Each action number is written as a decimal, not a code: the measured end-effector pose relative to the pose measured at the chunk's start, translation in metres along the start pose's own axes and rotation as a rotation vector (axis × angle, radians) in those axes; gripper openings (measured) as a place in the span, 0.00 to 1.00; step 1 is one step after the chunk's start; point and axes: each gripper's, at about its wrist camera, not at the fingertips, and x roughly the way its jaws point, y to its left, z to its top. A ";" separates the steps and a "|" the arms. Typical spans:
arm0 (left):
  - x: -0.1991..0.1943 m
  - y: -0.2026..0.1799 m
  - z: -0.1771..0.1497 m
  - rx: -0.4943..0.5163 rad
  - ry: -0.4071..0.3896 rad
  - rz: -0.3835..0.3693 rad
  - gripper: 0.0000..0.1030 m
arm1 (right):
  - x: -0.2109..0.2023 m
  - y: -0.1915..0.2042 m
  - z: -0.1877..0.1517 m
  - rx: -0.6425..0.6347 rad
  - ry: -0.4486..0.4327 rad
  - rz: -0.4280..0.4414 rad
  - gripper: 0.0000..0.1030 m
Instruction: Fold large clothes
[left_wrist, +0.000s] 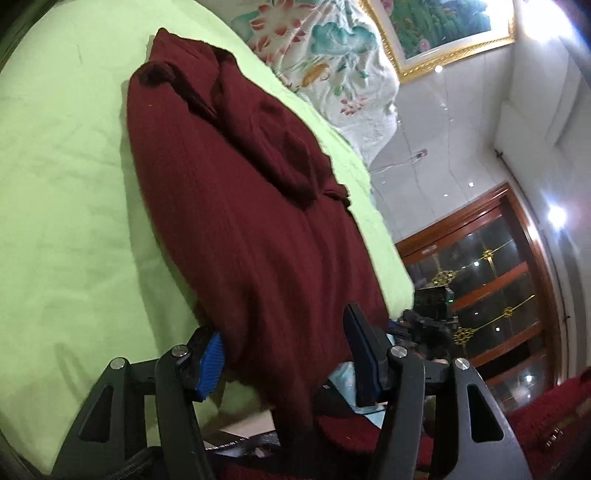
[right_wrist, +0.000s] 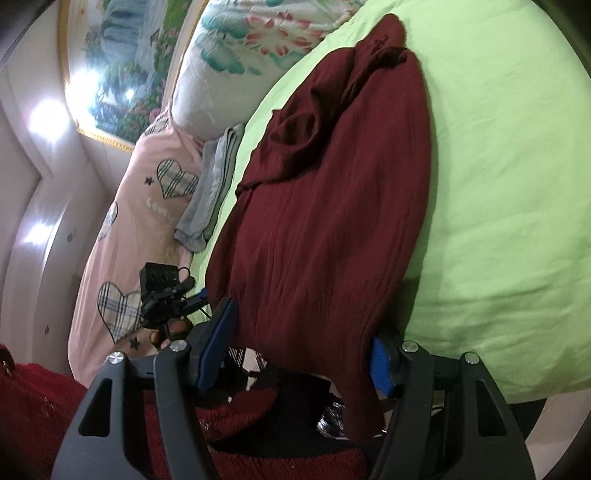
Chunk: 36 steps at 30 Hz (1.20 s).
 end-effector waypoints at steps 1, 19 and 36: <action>-0.004 0.000 -0.001 -0.005 -0.007 0.001 0.57 | 0.000 0.002 -0.001 -0.014 -0.001 -0.001 0.59; -0.024 0.000 0.009 -0.035 -0.073 0.135 0.06 | -0.015 0.012 0.030 -0.029 -0.071 0.045 0.05; 0.024 0.034 0.237 -0.139 -0.277 0.317 0.00 | 0.016 -0.025 0.256 0.117 -0.315 -0.006 0.04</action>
